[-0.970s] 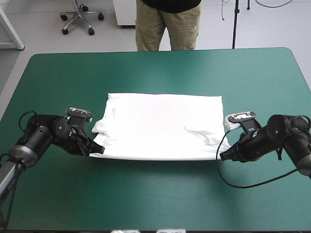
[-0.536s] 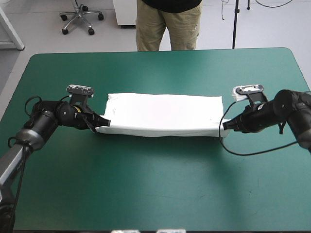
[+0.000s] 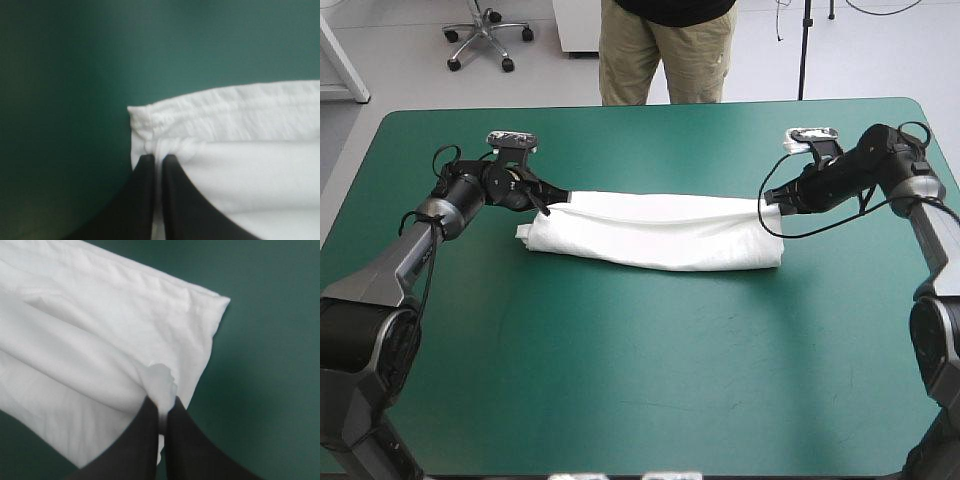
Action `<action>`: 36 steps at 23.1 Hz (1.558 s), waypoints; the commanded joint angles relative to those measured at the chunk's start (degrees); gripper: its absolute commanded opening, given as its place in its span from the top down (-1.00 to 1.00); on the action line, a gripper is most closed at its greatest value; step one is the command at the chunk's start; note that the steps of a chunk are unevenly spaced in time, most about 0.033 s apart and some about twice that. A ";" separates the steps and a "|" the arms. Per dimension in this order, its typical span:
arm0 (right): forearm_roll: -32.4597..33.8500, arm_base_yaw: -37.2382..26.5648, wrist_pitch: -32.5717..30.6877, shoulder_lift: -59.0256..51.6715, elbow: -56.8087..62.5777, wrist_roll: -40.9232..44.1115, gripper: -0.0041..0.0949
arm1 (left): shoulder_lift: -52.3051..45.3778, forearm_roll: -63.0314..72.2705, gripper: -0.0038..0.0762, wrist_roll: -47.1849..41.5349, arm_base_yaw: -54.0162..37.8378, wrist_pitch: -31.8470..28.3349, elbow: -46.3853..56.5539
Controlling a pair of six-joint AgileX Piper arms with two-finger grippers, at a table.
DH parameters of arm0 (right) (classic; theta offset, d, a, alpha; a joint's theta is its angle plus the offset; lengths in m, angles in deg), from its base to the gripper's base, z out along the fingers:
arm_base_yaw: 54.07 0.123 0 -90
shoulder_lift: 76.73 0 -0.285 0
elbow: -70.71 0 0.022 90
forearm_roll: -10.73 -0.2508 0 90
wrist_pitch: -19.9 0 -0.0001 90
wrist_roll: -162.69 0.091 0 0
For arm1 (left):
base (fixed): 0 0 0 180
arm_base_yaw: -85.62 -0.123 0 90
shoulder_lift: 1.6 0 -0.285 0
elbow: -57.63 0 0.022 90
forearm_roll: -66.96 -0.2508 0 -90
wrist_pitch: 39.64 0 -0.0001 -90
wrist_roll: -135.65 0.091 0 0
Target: Fold the cloth
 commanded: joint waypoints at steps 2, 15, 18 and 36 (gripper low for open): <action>-1.64 -0.62 1.23 1.44 -6.56 -0.72 0.95 | -0.35 0.21 0.93 -2.46 0.15 -5.83 -3.88; -1.30 -3.07 4.12 0.68 -8.33 0.09 0.00 | 0.66 -0.23 -0.58 -2.40 -1.59 -4.10 -9.90; -1.44 -4.55 3.09 -2.71 -8.33 0.57 0.01 | 0.66 2.18 -0.55 -0.51 -0.32 -0.64 -13.13; -11.91 -9.10 2.55 -9.23 3.44 -6.80 0.36 | 9.36 38.84 0.92 27.43 9.40 16.58 -13.58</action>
